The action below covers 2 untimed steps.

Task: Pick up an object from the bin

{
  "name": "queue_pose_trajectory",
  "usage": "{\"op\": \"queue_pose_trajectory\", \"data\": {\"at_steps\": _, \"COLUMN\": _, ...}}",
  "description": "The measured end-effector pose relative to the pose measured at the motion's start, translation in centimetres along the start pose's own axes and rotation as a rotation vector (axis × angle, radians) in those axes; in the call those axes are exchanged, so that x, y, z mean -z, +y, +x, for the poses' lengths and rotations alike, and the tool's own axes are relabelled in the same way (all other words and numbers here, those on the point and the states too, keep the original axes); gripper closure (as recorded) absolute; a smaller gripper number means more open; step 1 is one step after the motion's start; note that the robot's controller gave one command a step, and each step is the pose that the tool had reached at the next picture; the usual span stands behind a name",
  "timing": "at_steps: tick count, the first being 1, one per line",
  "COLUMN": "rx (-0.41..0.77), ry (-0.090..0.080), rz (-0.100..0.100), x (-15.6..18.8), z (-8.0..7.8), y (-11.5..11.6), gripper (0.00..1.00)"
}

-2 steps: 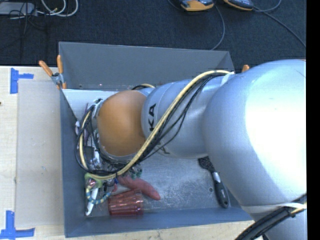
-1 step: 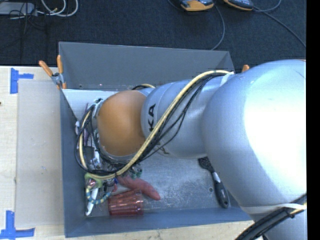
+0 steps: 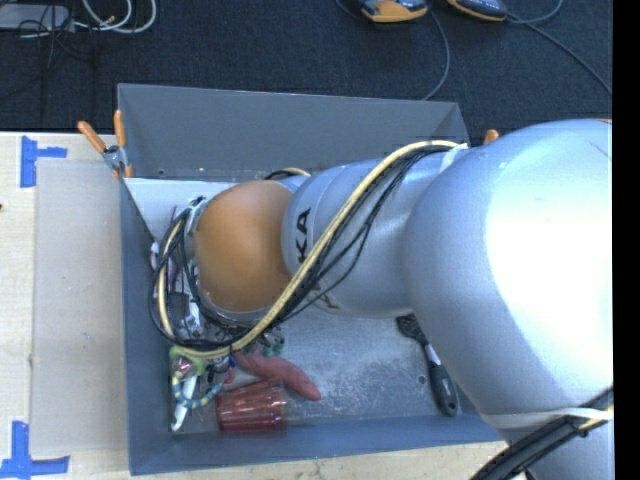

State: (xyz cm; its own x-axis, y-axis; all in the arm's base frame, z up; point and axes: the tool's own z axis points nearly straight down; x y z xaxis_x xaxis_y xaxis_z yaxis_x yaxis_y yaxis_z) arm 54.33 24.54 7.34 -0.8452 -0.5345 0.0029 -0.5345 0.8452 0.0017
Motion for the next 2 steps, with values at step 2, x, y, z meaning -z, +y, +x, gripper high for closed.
{"op": "queue_pose_trajectory", "data": {"at_steps": 2, "rx": -0.002, "ry": 0.000, "rz": 0.000, "x": 0.00, "z": 0.00, "y": -0.01, "gripper": 1.00}}
